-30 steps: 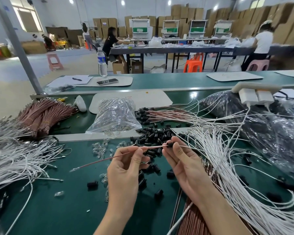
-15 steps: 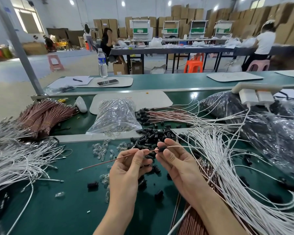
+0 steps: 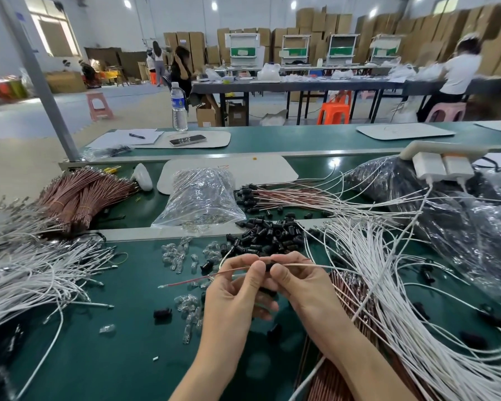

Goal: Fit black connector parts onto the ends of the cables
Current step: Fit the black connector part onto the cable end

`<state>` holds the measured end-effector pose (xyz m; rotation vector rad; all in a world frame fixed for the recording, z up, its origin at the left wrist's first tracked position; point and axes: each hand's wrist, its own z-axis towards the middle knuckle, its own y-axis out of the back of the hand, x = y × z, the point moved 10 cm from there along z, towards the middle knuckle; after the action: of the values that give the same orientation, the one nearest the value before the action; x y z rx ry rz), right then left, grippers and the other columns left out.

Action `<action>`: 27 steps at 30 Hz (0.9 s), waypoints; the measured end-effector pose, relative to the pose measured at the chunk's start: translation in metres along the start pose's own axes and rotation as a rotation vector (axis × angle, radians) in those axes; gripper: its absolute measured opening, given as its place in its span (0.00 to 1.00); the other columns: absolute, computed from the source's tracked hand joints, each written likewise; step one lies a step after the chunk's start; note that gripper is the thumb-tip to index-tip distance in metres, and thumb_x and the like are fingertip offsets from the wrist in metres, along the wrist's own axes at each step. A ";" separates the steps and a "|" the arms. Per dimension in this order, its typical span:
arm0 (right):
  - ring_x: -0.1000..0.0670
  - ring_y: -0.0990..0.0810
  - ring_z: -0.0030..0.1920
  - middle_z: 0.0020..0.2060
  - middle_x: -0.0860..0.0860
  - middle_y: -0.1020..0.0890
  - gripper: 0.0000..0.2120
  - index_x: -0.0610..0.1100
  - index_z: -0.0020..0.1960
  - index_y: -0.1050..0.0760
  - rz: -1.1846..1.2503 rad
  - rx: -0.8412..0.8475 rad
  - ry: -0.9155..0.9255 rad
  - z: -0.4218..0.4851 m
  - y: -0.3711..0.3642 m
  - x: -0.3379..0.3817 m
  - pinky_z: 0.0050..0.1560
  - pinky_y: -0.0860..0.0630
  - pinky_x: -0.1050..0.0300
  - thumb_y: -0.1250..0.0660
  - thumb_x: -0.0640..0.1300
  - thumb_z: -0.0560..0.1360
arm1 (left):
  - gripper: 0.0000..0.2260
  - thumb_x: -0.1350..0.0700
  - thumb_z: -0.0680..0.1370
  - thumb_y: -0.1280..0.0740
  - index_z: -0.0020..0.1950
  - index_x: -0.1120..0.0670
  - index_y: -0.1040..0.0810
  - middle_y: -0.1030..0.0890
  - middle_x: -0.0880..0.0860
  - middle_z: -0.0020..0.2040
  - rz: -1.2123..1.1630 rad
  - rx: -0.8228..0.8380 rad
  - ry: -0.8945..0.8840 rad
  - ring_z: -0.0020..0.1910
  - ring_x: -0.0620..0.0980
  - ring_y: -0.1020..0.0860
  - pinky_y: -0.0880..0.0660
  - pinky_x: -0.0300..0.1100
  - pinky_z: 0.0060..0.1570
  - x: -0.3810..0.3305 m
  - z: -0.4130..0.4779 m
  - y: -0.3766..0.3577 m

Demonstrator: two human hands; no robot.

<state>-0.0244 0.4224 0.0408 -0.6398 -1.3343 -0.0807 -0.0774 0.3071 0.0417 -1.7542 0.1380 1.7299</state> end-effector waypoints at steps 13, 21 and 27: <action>0.51 0.18 0.38 0.40 0.48 0.17 0.13 0.43 0.44 0.17 0.243 -0.238 -0.057 -0.001 0.044 0.013 0.37 0.19 0.60 0.25 0.52 0.68 | 0.07 0.47 0.75 0.30 0.51 0.45 0.16 0.15 0.54 0.43 0.212 -0.144 -0.287 0.38 0.49 0.18 0.20 0.39 0.37 -0.043 0.000 0.025; 0.52 0.18 0.36 0.39 0.48 0.18 0.15 0.41 0.47 0.20 0.336 -0.273 -0.036 -0.001 0.056 0.019 0.35 0.19 0.63 0.28 0.52 0.69 | 0.09 0.50 0.80 0.34 0.53 0.48 0.15 0.15 0.54 0.45 0.187 -0.221 -0.291 0.38 0.50 0.17 0.20 0.39 0.35 -0.050 0.001 0.039; 0.45 0.14 0.48 0.51 0.40 0.14 0.21 0.39 0.61 0.19 0.270 -0.027 -0.110 -0.002 0.014 0.003 0.48 0.17 0.58 0.27 0.46 0.71 | 0.09 0.49 0.79 0.34 0.53 0.46 0.15 0.14 0.54 0.46 0.167 -0.168 -0.180 0.40 0.51 0.16 0.20 0.39 0.36 -0.032 0.004 0.032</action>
<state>-0.0163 0.4341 0.0381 -0.8514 -1.3420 0.1580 -0.1003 0.2728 0.0598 -1.7345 0.0634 2.0640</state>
